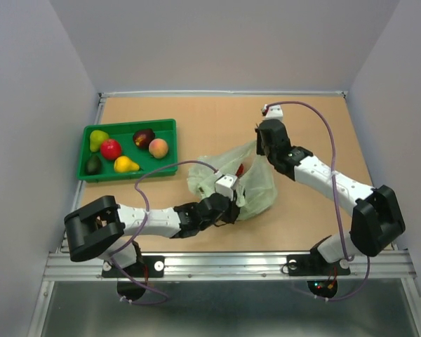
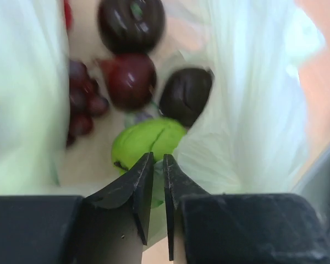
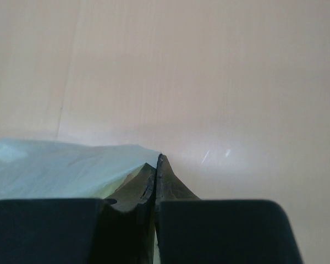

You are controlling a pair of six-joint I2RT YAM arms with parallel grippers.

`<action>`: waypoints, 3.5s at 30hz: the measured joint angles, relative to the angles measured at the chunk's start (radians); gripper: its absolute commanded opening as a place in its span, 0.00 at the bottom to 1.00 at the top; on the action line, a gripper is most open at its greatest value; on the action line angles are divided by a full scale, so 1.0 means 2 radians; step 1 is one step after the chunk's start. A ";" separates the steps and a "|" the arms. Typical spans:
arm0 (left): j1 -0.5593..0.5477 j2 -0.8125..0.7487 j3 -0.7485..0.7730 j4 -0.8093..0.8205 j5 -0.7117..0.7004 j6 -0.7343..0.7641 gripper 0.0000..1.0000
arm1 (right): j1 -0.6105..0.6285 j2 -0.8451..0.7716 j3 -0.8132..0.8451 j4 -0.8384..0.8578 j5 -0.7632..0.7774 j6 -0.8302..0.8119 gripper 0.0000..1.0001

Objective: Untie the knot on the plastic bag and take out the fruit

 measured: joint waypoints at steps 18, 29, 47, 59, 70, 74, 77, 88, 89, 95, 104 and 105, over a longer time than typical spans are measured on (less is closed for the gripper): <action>-0.058 -0.049 -0.053 -0.087 0.000 -0.055 0.46 | -0.056 -0.011 0.033 0.011 -0.084 0.017 0.83; -0.052 -0.092 -0.004 -0.090 -0.063 -0.046 0.54 | 0.013 -0.146 -0.043 0.002 -0.152 0.068 0.84; 0.051 -0.114 -0.072 -0.070 -0.086 -0.095 0.54 | -0.004 -0.241 -0.222 -0.104 0.008 0.228 0.01; 0.086 -0.122 -0.090 -0.037 -0.014 -0.090 0.59 | -0.005 -0.349 -0.291 -0.114 -0.027 0.289 0.58; 0.005 -0.070 -0.025 -0.034 -0.003 -0.065 0.59 | -0.002 -0.281 -0.153 -0.140 -0.134 0.170 0.83; -0.010 -0.047 -0.013 -0.040 -0.011 -0.054 0.59 | 0.010 -0.240 -0.090 -0.141 -0.164 0.134 0.82; -0.024 -0.032 0.001 -0.044 -0.016 -0.044 0.59 | 0.024 -0.195 -0.056 -0.140 -0.180 0.115 0.79; -0.058 -0.011 0.026 -0.072 -0.053 -0.039 0.59 | 0.065 -0.170 -0.127 -0.145 -0.199 0.139 0.40; -0.057 -0.011 0.026 -0.079 -0.056 -0.040 0.58 | 0.065 -0.183 -0.143 -0.148 -0.199 0.149 0.40; -0.057 -0.011 0.026 -0.108 -0.079 -0.054 0.61 | 0.065 -0.235 -0.217 -0.171 -0.200 0.223 0.41; -0.057 -0.017 0.026 -0.119 -0.090 -0.069 0.79 | 0.065 -0.276 -0.269 -0.198 -0.170 0.310 0.44; -0.056 -0.021 0.026 -0.119 -0.090 -0.069 0.79 | 0.065 -0.263 -0.269 -0.198 -0.164 0.316 0.43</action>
